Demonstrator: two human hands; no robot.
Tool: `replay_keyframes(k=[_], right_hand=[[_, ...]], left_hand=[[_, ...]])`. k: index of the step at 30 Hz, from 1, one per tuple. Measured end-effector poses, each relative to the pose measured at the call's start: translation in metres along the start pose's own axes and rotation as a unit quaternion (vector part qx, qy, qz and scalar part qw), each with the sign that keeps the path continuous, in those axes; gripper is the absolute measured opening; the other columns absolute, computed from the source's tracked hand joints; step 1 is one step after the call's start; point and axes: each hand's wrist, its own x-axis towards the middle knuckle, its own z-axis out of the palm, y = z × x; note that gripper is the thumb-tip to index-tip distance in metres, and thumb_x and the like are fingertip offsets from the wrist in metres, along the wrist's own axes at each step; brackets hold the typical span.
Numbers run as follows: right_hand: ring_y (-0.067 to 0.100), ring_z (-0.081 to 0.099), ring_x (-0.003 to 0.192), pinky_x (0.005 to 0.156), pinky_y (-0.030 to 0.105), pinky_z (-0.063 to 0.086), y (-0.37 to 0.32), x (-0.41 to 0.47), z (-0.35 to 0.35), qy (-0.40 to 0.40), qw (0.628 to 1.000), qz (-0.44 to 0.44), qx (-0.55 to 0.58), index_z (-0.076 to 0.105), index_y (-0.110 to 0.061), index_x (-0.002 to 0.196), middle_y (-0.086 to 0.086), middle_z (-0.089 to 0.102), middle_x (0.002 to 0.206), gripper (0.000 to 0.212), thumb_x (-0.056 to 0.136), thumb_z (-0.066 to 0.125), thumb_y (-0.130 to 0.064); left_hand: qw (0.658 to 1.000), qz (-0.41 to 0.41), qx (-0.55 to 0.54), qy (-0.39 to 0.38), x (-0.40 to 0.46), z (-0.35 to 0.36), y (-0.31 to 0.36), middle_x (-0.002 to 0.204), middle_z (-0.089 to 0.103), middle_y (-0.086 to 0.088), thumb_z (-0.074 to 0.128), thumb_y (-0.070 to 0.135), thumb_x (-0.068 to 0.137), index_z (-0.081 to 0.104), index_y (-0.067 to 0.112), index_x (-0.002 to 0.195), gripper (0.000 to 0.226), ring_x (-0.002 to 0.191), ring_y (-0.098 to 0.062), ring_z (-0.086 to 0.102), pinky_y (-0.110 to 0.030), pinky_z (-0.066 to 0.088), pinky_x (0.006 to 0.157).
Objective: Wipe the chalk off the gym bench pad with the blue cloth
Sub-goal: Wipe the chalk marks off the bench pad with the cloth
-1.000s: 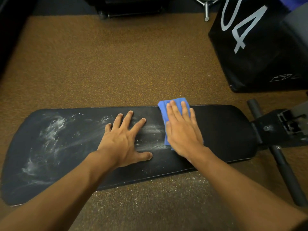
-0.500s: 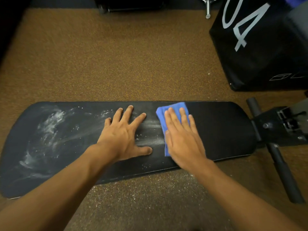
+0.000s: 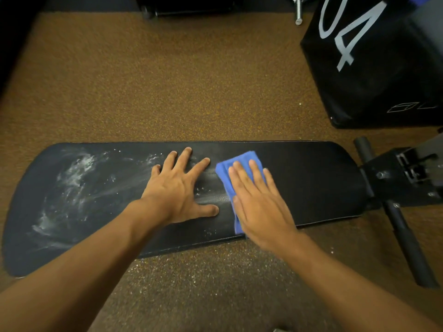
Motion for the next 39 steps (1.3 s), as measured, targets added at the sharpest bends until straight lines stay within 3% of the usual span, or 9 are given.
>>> replay_keyframes(k=[4,9,12,16,22,28,30,35,39], right_hand=[[0.027,0.009,0.157,0.125,0.05,0.016,0.034,-0.014,-0.005,-0.017,0.999,-0.038,-0.011,0.021,-0.014,0.161,0.003,0.021,0.169,0.059,0.106,0.019,-0.034],[0.034,0.005,0.156,0.125,0.054,0.01,0.011,0.036,0.0,0.018,0.99,0.137,0.017,0.014,-0.014,0.162,0.003,0.014,0.171,0.069,0.097,0.009,-0.037],[0.033,0.005,0.157,0.125,0.055,0.013,-0.011,0.008,0.004,0.012,0.999,0.044,0.009,0.015,-0.012,0.162,0.005,0.016,0.17,0.061,0.104,0.019,-0.033],[0.026,0.007,0.157,0.125,0.049,0.015,0.024,-0.032,-0.001,-0.017,0.998,-0.062,-0.017,0.019,-0.014,0.162,0.002,0.019,0.169,0.058,0.107,0.022,-0.033],[0.036,0.011,0.155,0.124,0.056,0.014,0.007,0.023,0.002,0.028,0.994,0.108,0.012,0.019,-0.012,0.161,0.006,0.02,0.169,0.063,0.102,0.02,-0.035],[0.027,0.002,0.157,0.126,0.051,0.012,-0.015,-0.034,0.005,-0.008,0.995,-0.099,0.004,0.015,-0.014,0.162,0.003,0.015,0.17,0.058,0.108,0.025,-0.034],[0.025,0.006,0.157,0.124,0.049,0.013,0.005,-0.032,0.005,-0.006,0.994,-0.105,-0.013,0.019,-0.015,0.162,0.002,0.018,0.169,0.057,0.108,0.022,-0.034],[0.034,0.008,0.156,0.124,0.056,0.016,-0.021,0.014,0.005,0.016,0.998,0.059,0.026,0.018,-0.013,0.162,0.005,0.02,0.169,0.06,0.105,0.021,-0.033],[0.03,0.0,0.157,0.125,0.054,0.013,-0.039,-0.026,0.01,-0.012,0.998,-0.064,0.003,0.013,-0.014,0.162,0.003,0.013,0.17,0.059,0.108,0.027,-0.033]], left_hand=[[1.0,0.003,-0.005,0.003,-0.001,0.0,-0.001,0.169,-0.009,-0.003,0.046,0.097,0.061,-0.003,0.045,0.156,0.119,0.154,-0.034,-0.003,-0.057,0.017,0.122],[1.0,0.004,-0.009,0.0,0.0,0.0,-0.001,0.169,-0.008,-0.002,0.048,0.095,0.062,-0.002,0.045,0.156,0.118,0.154,-0.034,-0.003,-0.057,0.016,0.122],[1.0,0.003,-0.008,0.0,0.0,0.0,-0.001,0.169,-0.008,-0.002,0.05,0.095,0.062,-0.002,0.045,0.156,0.118,0.154,-0.033,-0.003,-0.057,0.016,0.122],[1.0,0.01,-0.018,0.006,-0.005,0.0,-0.001,0.169,-0.01,-0.003,0.046,0.096,0.063,-0.004,0.045,0.156,0.117,0.155,-0.033,-0.006,-0.057,0.013,0.123],[1.0,-0.01,-0.005,0.023,-0.03,0.005,-0.029,0.168,-0.018,-0.002,0.03,0.102,0.054,-0.011,0.05,0.153,0.119,0.155,-0.033,-0.011,-0.06,0.013,0.123],[0.999,-0.046,-0.021,-0.004,-0.031,0.009,-0.038,0.168,-0.01,0.0,0.033,0.101,0.046,-0.005,0.051,0.154,0.125,0.155,-0.032,-0.005,-0.062,0.021,0.12],[0.999,-0.045,-0.022,-0.01,-0.031,0.007,-0.039,0.168,-0.011,0.0,0.033,0.101,0.046,-0.005,0.051,0.154,0.125,0.155,-0.032,-0.006,-0.062,0.02,0.12],[0.999,-0.042,-0.02,-0.006,-0.031,0.01,-0.039,0.168,-0.01,-0.001,0.034,0.101,0.048,-0.004,0.05,0.154,0.124,0.154,-0.033,-0.005,-0.063,0.02,0.119],[0.999,-0.045,-0.016,-0.006,-0.03,0.011,-0.039,0.168,-0.011,0.0,0.033,0.102,0.047,-0.005,0.05,0.154,0.125,0.154,-0.033,-0.005,-0.062,0.021,0.119]])
